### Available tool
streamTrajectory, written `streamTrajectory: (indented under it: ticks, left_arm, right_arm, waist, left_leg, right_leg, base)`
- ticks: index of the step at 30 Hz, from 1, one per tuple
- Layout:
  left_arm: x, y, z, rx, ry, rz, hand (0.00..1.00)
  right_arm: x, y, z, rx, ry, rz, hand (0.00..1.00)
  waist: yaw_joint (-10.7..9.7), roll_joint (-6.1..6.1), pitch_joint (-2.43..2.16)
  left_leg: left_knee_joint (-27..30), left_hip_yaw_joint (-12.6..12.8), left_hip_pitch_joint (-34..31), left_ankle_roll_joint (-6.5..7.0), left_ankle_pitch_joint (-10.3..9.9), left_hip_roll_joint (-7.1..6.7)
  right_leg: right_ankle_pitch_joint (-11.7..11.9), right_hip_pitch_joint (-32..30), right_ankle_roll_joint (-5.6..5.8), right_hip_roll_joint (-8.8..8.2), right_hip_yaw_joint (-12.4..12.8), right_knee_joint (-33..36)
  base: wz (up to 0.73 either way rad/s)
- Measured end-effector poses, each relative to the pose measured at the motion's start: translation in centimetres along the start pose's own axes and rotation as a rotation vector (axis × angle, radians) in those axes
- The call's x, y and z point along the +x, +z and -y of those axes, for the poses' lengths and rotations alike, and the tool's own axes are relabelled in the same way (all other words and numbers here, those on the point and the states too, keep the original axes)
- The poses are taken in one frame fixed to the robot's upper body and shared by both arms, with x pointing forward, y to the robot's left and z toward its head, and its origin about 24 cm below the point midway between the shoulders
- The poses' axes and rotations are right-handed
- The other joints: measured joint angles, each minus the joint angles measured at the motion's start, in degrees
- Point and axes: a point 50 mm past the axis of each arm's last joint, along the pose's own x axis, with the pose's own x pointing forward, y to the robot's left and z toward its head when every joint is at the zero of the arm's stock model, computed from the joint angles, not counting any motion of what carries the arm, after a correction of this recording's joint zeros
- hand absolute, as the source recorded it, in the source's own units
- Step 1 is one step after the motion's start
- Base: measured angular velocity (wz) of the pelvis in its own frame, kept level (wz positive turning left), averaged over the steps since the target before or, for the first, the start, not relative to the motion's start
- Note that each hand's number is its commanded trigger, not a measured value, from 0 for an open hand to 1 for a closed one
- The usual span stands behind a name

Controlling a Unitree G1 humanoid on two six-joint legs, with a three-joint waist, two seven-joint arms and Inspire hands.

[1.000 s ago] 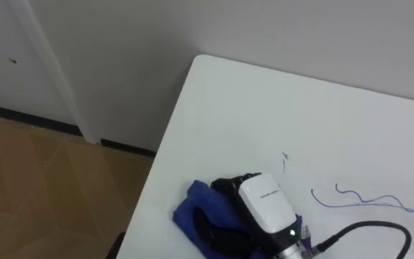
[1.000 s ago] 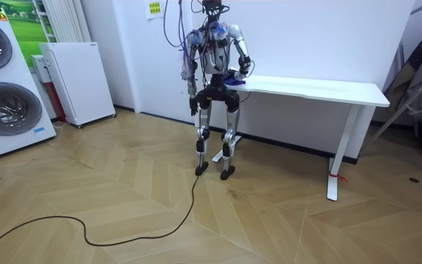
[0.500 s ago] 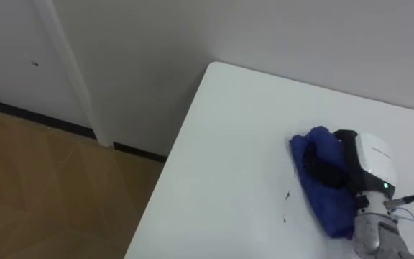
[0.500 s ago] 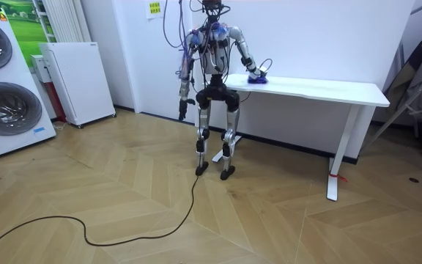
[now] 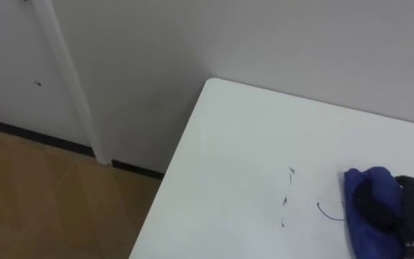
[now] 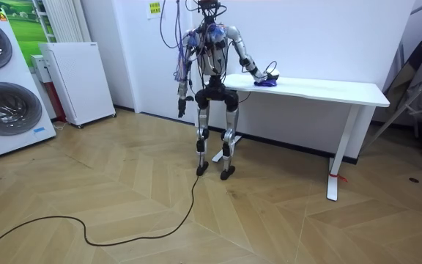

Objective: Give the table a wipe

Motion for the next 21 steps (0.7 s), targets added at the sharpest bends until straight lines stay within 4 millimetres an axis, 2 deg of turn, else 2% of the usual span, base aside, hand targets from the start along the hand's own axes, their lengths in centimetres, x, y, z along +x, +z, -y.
streamTrajectory:
  ticks: [4, 6, 9, 11, 12, 14, 15, 17, 21]
  left_arm:
    - [0.1, 0.3, 0.0, 0.012, 0.002, 0.008, 0.0]
    - [0.2, 0.7, 0.1, 0.012, 0.0, 0.017, 0.0]
    - [0.2, 0.6, 1.0, 0.027, -0.02, 0.003, 0.0]
    - [0.2, 0.7, 1.7, 0.053, -0.032, -0.008, 0.0]
    - [0.2, 0.8, 1.8, 0.062, -0.038, -0.011, 0.0]
    - [0.4, 1.9, 2.3, 0.087, -0.053, 0.006, 0.0]
    - [0.5, 2.3, 2.5, 0.091, -0.055, 0.014, 0.0]
    - [0.4, 2.5, 3.6, 0.112, -0.081, 0.02, 0.0]
    - [0.4, 2.8, 4.1, 0.112, -0.092, 0.022, 0.0]
  right_arm:
    - [0.1, 0.3, 0.0, -0.022, -0.003, 0.02, 1.0]
    - [0.4, 1.1, 0.0, -0.044, 0.001, 0.05, 1.0]
    - [0.5, 3.0, -0.4, -0.071, -0.005, 0.099, 1.0]
    - [0.1, 6.6, -1.4, -0.077, 0.045, 0.222, 1.0]
    - [-0.2, 7.7, -1.8, -0.074, 0.07, 0.269, 1.0]
    - [-1.9, 11.9, -3.5, -0.054, 0.15, 0.432, 1.0]
    - [-2.3, 12.9, -3.9, -0.045, 0.168, 0.468, 1.0]
    - [-3.6, 16.6, -5.0, -0.011, 0.236, 0.601, 1.0]
    - [-4.1, 19.4, -4.9, 0.012, 0.278, 0.705, 1.0]
  waist:
    - [-0.1, 0.28, -0.25]
    - [0.2, 0.57, -0.33]
    - [1.2, 1.38, -0.33]
    - [1.9, 1.57, -0.22]
    - [2.1, 1.55, -0.2]
    - [4.1, 1.69, -0.1]
    - [4.6, 1.73, -0.07]
    - [5.5, 2.33, 0.3]
    - [6.5, 2.28, 0.56]
  left_leg:
    - [0.1, 0.1, 0.2, 0.02, 0.0, -0.01]
    - [0.0, 0.3, 0.7, 0.02, 0.0, 0.07]
    - [-0.7, 1.8, 1.0, -0.03, -0.1, 0.55]
    - [-0.9, 1.7, 0.9, -0.19, -0.1, 0.85]
    - [-0.8, 1.6, 0.8, -0.24, -0.1, 0.93]
    - [-0.7, 1.7, 0.8, -0.55, -0.3, 1.28]
    - [-0.7, 1.7, 0.9, -0.58, -0.3, 1.33]
    - [-0.8, 1.6, 0.9, -0.62, -0.3, 1.35]
    - [-0.6, 0.9, -1.2, -0.61, -0.3, 1.23]
  right_leg:
    - [0.2, 0.2, -0.05, 0.02, -0.1, 0.1]
    - [0.2, 0.5, -0.06, 0.05, -0.2, 0.2]
    - [0.3, -0.1, -0.35, 0.59, 1.5, 0.6]
    - [0.6, -0.7, -0.76, 1.05, 2.3, 0.9]
    - [0.6, -0.8, -0.85, 1.16, 2.4, 0.8]
    - [0.8, -1.1, -1.14, 1.64, 3.0, 0.8]
    - [0.8, -1.2, -1.17, 1.71, 3.0, 0.8]
    - [0.8, -1.4, -1.19, 1.72, 2.8, 0.7]
    - [0.8, -2.5, -1.18, 1.55, 2.0, 0.1]
  base:
    - [-0.01]
    - [-0.06]
    - [-0.3]
    - [-0.35]
    - [-0.25]
    - [-0.16]
    - [-0.05]
    - [0.02]
    - [0.09]
